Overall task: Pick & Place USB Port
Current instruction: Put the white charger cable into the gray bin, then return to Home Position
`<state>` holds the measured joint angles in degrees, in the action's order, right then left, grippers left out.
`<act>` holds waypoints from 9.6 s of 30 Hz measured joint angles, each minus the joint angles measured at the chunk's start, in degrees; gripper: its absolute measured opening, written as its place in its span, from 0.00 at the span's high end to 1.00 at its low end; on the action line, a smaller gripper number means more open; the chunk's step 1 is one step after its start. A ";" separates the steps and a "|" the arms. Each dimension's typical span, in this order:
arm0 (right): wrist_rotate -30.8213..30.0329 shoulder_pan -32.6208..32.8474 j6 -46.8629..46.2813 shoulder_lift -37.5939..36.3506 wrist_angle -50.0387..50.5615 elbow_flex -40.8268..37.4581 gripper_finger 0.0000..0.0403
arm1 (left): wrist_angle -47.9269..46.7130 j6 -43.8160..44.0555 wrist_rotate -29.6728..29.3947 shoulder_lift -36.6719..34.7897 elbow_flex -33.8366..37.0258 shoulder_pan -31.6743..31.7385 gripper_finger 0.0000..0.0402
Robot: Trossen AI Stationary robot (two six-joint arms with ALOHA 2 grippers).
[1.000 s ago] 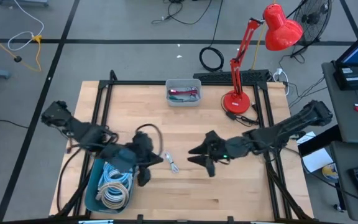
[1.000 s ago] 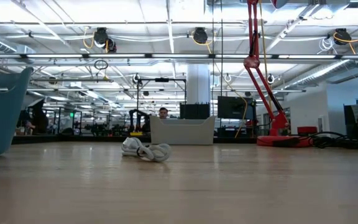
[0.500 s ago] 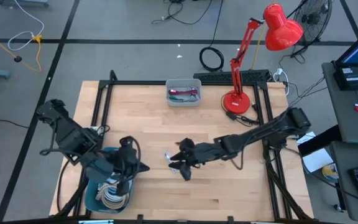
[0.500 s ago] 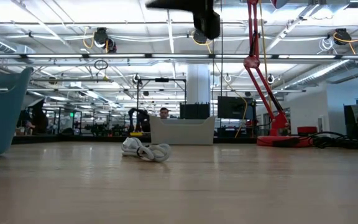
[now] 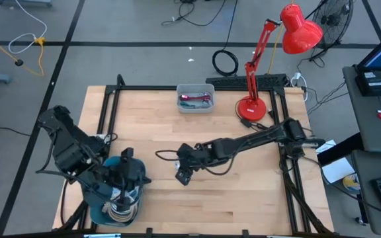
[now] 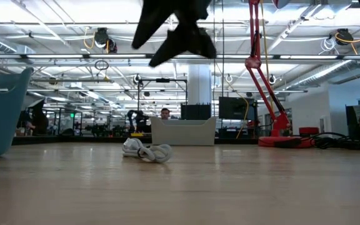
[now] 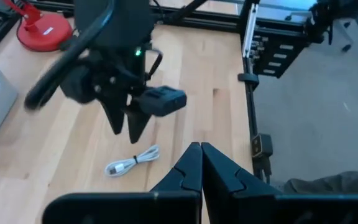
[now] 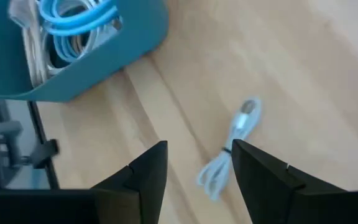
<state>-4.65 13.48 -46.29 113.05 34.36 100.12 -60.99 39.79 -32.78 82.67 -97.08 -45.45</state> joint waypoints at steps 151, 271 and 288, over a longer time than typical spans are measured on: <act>15.53 -47.77 58.01 -3.18 -7.53 -3.71 0.93 | 1.71 4.99 -4.72 -2.16 -0.04 20.46 1.00; 7.19 -30.46 52.37 -26.81 -10.81 -8.16 0.77 | 0.80 -16.37 -2.23 -13.85 0.00 28.47 1.00; 8.87 -18.72 40.85 -42.03 0.44 -8.74 0.99 | -7.87 -17.63 4.36 -34.93 12.03 31.93 1.00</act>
<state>4.21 -5.25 -5.44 71.02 34.80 91.37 -68.86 22.16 -28.42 47.74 -85.05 -13.52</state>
